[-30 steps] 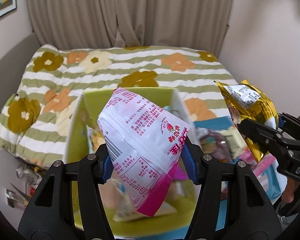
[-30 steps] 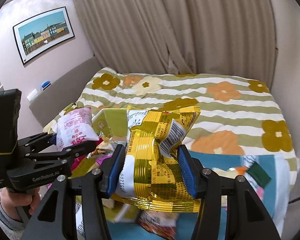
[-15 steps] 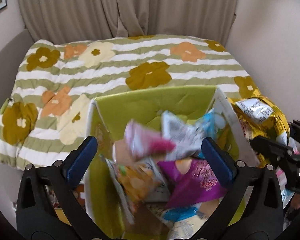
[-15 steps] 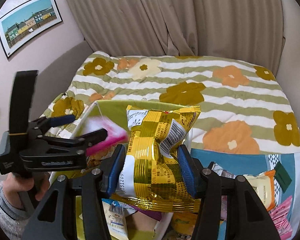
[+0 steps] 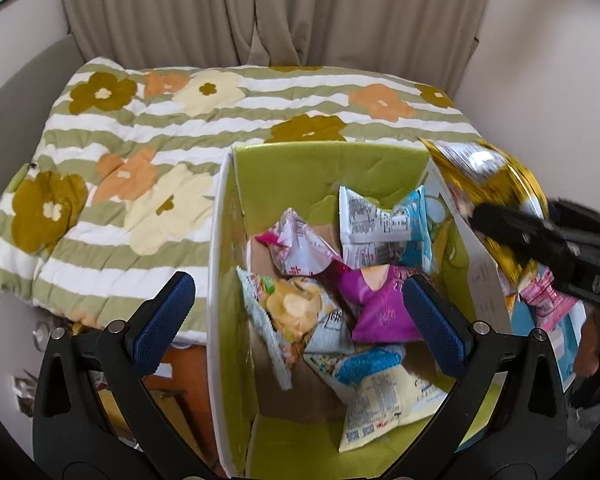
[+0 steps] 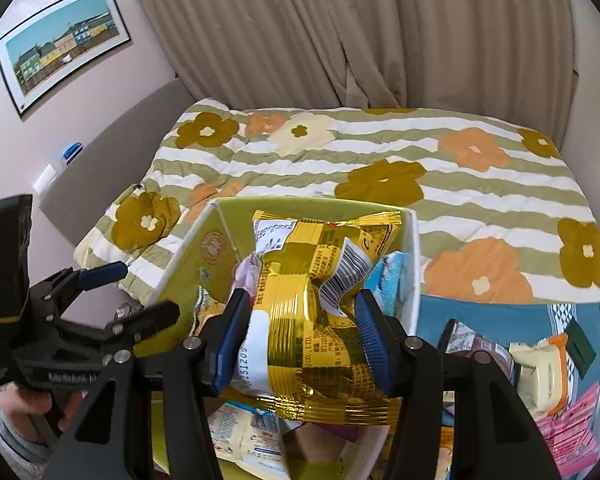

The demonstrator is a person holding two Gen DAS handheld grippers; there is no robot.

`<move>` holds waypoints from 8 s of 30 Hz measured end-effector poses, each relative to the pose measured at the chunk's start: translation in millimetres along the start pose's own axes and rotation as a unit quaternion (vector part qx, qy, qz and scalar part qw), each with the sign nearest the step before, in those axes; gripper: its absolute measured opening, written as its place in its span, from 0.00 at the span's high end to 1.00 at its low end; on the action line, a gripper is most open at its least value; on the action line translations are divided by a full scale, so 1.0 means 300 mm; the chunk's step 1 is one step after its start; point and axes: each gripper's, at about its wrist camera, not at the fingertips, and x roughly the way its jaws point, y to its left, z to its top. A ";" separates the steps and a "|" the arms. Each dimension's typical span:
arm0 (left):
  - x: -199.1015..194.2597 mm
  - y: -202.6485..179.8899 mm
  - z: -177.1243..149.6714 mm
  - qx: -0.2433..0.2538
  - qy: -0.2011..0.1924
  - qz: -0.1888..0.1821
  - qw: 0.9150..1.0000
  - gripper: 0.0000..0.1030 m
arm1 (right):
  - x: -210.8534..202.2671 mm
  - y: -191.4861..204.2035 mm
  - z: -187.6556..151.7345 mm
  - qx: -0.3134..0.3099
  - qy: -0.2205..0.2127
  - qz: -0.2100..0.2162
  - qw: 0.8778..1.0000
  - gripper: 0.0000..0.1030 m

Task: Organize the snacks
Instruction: 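Drop the white-pink packet into the box with the left tool while the right tool drops the gold packet, then grasp the orange-white bag with the left tool while the right tool grasps the pink bag, then drop the orange-white bag into the box with the left tool while the right tool lowers the pink bag in, then grasp the cream-orange packet with the left tool while the right tool grasps the clear pink packet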

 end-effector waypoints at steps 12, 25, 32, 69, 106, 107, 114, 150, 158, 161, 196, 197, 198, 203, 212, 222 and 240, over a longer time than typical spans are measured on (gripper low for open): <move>-0.013 0.024 -0.076 -0.005 0.005 0.009 1.000 0.00 | 0.043 0.069 0.032 -0.022 -0.019 0.024 0.999 0.00; -0.096 -0.025 -0.116 -0.004 -0.005 0.011 1.000 0.00 | -0.052 0.087 -0.056 -0.033 -0.016 -0.007 0.999 0.00; -0.194 -0.120 -0.128 -0.011 -0.034 0.019 0.999 0.00 | -0.198 0.055 -0.077 -0.033 -0.054 -0.007 0.998 0.00; 0.098 -1.058 -0.446 0.009 -0.004 0.104 0.995 0.00 | -0.513 -0.876 -0.535 0.025 -0.004 -0.055 0.998 0.00; 0.429 -1.014 -0.441 0.089 0.091 0.183 0.975 0.47 | -0.131 -0.965 -0.623 0.000 0.080 -0.046 0.996 0.00; 0.423 -1.015 -0.444 0.089 0.092 0.179 0.975 0.47 | -0.128 -0.966 -0.625 0.002 0.080 -0.046 0.996 0.00; 0.386 -1.029 -0.466 0.084 0.094 0.155 0.980 0.50 | -0.140 -0.987 -0.643 0.017 0.083 -0.040 0.996 0.28; -0.311 -0.799 -0.207 0.044 -0.073 0.085 0.993 0.51 | -0.641 -0.578 -0.447 0.003 -0.084 -0.015 0.996 0.46; -0.289 -0.442 -0.132 0.008 -0.060 0.105 0.993 0.51 | -0.487 -0.316 -0.292 -0.007 -0.087 0.024 0.996 0.46; -0.253 -0.327 -0.122 -0.003 -0.048 0.106 0.993 0.51 | -0.419 -0.234 -0.244 -0.008 -0.081 0.035 0.996 0.46; -0.152 -0.002 -0.180 0.019 -0.020 -0.005 1.000 0.00 | -0.094 0.080 -0.187 0.016 -0.004 -0.042 0.999 0.40; -0.147 -0.001 -0.181 0.019 -0.018 -0.004 1.000 0.01 | -0.087 0.080 -0.189 0.018 -0.008 -0.038 0.999 0.25; -0.140 0.001 -0.184 0.019 -0.016 -0.004 1.000 0.00 | -0.084 0.079 -0.194 0.020 -0.012 -0.039 0.999 0.14; -0.124 0.002 -0.202 0.013 -0.007 -0.003 1.000 0.01 | -0.104 0.090 -0.219 0.009 -0.039 -0.049 0.998 0.00; -0.204 -0.071 -0.239 -0.011 -0.026 0.022 0.999 0.00 | -0.194 0.082 -0.270 -0.027 -0.051 -0.034 0.998 0.00; -0.330 -0.270 -0.275 0.000 -0.062 0.027 0.998 0.00 | -0.387 -0.030 -0.334 -0.011 -0.078 -0.029 0.997 0.00; -0.327 -0.758 -0.320 0.034 -0.063 -0.020 0.997 0.00 | -0.695 -0.454 -0.560 0.080 -0.078 -0.107 0.988 0.00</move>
